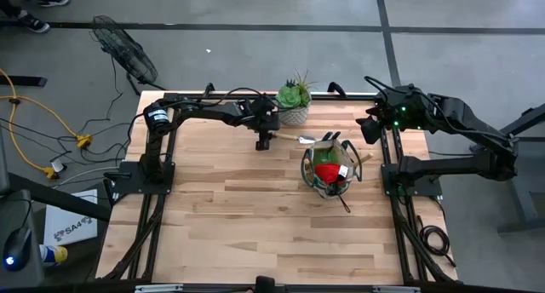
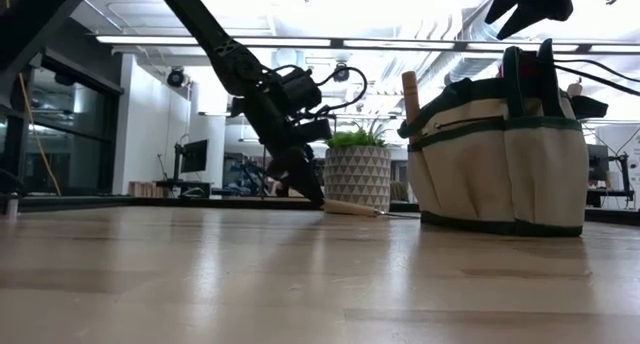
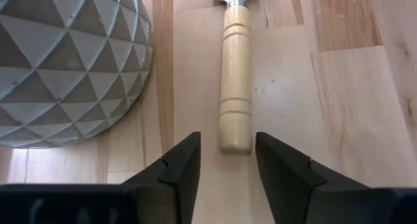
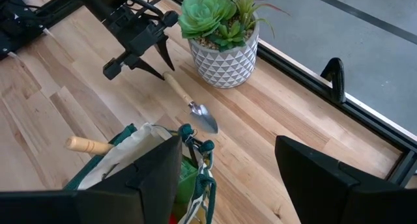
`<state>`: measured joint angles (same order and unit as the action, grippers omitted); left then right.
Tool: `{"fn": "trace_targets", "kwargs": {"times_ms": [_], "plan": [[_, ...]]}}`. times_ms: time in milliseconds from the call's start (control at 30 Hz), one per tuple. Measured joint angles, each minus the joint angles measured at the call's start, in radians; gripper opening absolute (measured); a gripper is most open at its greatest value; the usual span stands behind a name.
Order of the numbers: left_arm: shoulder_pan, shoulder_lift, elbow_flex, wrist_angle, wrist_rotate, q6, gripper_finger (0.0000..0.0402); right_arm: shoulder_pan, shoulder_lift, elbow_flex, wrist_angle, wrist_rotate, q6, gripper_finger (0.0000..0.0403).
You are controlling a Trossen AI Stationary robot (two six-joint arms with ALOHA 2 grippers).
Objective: Pick & Place Garden tools in Gardening bag
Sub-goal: Put the brown trowel into the brown gardening bag
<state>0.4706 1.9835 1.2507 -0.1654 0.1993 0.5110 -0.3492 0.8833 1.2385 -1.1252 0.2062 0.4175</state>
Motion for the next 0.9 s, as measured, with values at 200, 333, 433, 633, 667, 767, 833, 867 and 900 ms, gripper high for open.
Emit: {"fn": "trace_targets", "kwargs": {"times_ms": [200,333,433,633,667,767,833,867,900], "plan": [[0.000,0.000,0.000,0.016,-0.001,-0.019,0.0104,0.000,0.000,0.000,0.000,0.000,0.000,0.0238],[0.000,0.000,0.000,0.017,0.000,-0.018,0.0083,0.000,0.000,0.000,0.000,0.000,0.000,0.0238],[0.000,0.000,0.000,0.020,0.000,-0.018,0.0067,0.000,0.000,0.000,0.000,0.000,0.000,0.0238],[0.000,0.000,0.000,0.024,-0.002,-0.018,0.0049,0.000,0.000,0.000,0.000,0.000,0.000,0.0238],[0.000,0.000,0.000,0.024,-0.005,-0.018,0.0049,0.000,0.000,0.000,0.000,0.000,0.000,0.0238],[0.000,0.000,0.000,0.020,-0.002,-0.018,0.0041,0.000,0.000,0.000,0.000,0.000,0.000,0.0238],[0.000,0.000,0.000,0.001,0.014,-0.019,0.0022,0.000,0.000,0.000,0.000,0.000,0.000,0.0238],[0.000,0.000,0.000,-0.014,0.017,-0.019,0.0011,0.000,0.000,0.000,0.000,0.000,0.000,0.0238],[0.000,0.000,0.000,-0.026,0.022,-0.020,0.0006,0.000,0.000,0.000,0.000,0.000,0.000,0.0238]]}}
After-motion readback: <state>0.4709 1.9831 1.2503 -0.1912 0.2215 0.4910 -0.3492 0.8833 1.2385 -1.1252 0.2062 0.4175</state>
